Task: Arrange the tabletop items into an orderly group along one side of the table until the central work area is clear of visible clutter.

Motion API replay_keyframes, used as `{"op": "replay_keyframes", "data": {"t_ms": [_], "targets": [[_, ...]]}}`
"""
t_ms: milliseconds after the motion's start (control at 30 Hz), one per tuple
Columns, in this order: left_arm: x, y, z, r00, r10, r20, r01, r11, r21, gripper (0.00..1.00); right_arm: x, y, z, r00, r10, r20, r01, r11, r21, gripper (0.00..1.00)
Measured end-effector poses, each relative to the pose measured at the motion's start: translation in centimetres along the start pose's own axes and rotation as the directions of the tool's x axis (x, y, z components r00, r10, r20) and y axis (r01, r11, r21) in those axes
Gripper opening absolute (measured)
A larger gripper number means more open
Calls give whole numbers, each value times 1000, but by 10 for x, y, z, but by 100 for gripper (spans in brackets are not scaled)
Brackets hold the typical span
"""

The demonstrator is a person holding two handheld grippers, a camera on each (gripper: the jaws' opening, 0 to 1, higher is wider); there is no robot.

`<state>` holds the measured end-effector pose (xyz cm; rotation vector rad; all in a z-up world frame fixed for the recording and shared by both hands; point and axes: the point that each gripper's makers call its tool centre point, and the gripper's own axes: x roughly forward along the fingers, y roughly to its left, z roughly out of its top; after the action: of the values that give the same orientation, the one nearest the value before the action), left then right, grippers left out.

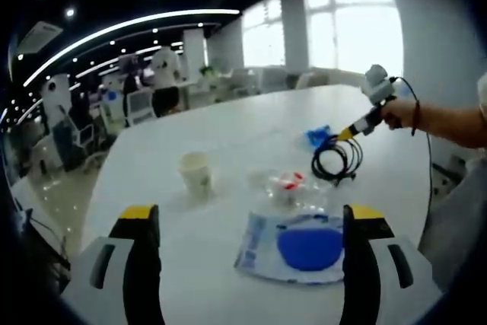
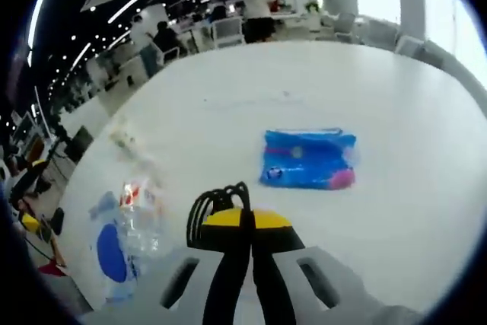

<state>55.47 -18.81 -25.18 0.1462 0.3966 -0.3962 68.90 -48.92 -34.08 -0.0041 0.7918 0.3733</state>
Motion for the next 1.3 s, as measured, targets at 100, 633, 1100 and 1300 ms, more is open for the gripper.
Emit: {"op": "replay_keyframes", "data": {"t_ms": [100,633,1100,1300], "targets": [[-1,2,0,1000,5,0,-5,1000,-5,97,6,-5,1,1000,-1,-2,1,1000,-9,1],[0,1,-3,1000,-1,-12,1,1000,-4,97,24,-31,-31,992,-60,-110,56,998,-42,2],[1,0,-1,1000,-7,-8,7,1000,-5,97,31,-26,-41,991,-26,-128,19,998,-60,3],[1,0,-3,1000,-7,-14,7,1000,-6,97,32,-28,-37,992,-53,-111,45,996,-71,10]]}}
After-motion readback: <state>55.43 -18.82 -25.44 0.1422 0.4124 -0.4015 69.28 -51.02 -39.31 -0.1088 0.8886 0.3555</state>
